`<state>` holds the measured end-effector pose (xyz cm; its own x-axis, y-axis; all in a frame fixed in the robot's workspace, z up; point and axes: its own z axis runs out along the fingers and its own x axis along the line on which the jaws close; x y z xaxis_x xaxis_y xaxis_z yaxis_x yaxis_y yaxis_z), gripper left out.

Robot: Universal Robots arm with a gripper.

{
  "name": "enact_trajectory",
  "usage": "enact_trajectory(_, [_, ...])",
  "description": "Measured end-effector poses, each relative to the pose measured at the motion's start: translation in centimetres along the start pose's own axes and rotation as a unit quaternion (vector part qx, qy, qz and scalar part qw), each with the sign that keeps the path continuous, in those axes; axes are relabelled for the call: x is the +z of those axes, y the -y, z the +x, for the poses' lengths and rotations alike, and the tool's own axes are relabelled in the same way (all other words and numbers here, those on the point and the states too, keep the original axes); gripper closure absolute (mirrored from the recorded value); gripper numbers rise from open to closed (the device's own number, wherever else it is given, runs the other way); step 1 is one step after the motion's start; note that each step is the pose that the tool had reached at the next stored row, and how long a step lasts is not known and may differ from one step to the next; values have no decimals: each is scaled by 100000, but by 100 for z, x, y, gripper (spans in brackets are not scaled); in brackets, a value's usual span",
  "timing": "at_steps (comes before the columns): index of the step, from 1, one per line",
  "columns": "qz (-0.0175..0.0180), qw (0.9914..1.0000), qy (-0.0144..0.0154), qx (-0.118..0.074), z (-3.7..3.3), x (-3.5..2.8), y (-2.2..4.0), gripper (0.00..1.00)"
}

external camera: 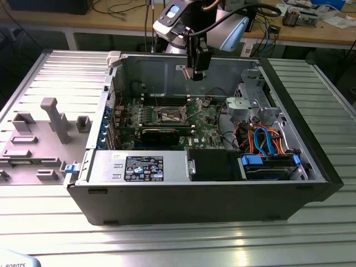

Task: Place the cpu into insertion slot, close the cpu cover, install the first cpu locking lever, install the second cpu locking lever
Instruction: 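Place the cpu into insertion slot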

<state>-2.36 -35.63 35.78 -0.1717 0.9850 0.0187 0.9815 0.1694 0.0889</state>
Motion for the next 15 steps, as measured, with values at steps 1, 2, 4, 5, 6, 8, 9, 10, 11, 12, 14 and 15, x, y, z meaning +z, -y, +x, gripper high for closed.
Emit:
enact_trajectory(1, [5, 100000, 10, 2, 0, 2, 0, 46])
enact_trajectory(2, [5, 100000, 8, 1, 0, 4, 1, 46])
enact_trajectory(4, [0, 100000, 9, 38, 0, 8, 1, 46])
enact_trajectory(5, [0, 100000, 25, 191, 0, 10, 1, 46])
enact_trajectory(6, [-11, 99998, 53, 568, 0, 12, 1, 46])
enact_trajectory(8, [-27, 99991, 122, 1335, 0, 17, 2, 46])
enact_trajectory(9, [-27, 99986, 153, 1647, 0, 19, 2, 46])
enact_trajectory(10, [-29, 99984, 162, 1758, -1, 19, 2, 46])
enact_trajectory(11, [-28, 99984, 169, 1758, -1, 19, 2, 46])
enact_trajectory(12, [-33, 99984, 163, 1763, 0, 20, 2, 46])
enact_trajectory(14, [-101, 99856, 479, 5335, 0, 35, 4, 46])
enact_trajectory(15, [-103, 99857, 477, 5333, 0, 44, 4, 46])
